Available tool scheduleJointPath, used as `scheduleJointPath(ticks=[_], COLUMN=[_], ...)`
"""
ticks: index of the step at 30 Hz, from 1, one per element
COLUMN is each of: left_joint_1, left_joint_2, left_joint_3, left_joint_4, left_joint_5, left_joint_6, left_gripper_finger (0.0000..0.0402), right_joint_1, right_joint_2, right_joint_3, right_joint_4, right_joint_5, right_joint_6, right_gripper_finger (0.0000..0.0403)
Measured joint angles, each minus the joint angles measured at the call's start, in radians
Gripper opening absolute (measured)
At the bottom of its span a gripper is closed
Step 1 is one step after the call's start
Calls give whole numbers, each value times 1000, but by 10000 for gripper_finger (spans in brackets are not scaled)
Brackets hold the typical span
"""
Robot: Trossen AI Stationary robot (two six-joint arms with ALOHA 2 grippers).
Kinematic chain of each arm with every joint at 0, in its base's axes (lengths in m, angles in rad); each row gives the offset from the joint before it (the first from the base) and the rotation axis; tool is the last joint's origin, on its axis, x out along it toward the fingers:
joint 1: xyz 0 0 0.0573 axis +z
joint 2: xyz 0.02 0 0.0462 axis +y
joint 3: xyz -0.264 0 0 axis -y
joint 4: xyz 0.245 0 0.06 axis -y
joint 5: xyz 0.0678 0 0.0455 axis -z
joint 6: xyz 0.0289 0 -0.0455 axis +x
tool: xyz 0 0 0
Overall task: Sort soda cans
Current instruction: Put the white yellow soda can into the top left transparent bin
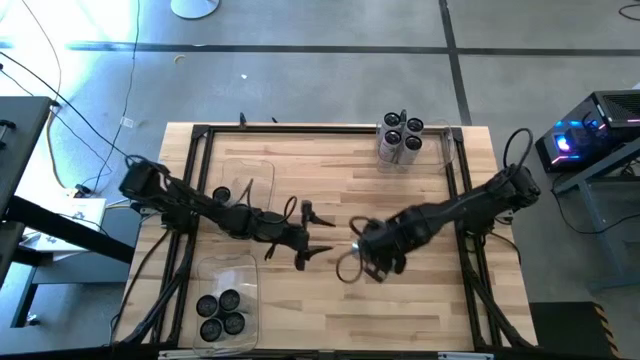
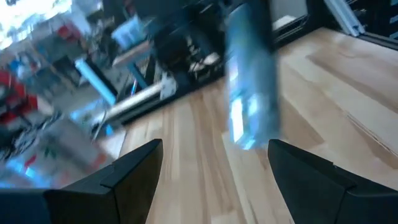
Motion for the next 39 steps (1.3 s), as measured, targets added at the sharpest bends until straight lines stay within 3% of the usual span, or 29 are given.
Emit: scheduleJointPath(ticks=[4,11,22,30,35,39], left_joint_1=[3,21,26,30,15,3], left_joint_2=[78,164,222,230,230,222], left_joint_3=[0,5,68,69,69,69], left_joint_4=[136,219,215,190,182,161], left_joint_5=[24,31,-174,-329,-324,-327], left_joint_6=[82,191,395,368,298,230], left_gripper_finger=[284,284,291,282,242,242], right_joint_1=[-88,-209,-251,-251,-251,-244], right_joint_2=[0,0,0,0,-1,-2], right_joint_3=[0,-2,-2,0,0,2], right_joint_4=[69,267,320,349,350,353], right_joint_5=[80,58,53,66,56,66], right_joint_6=[-33,-172,-210,-192,-185,-227], right_gripper_finger=[208,208,208,208,208,254])
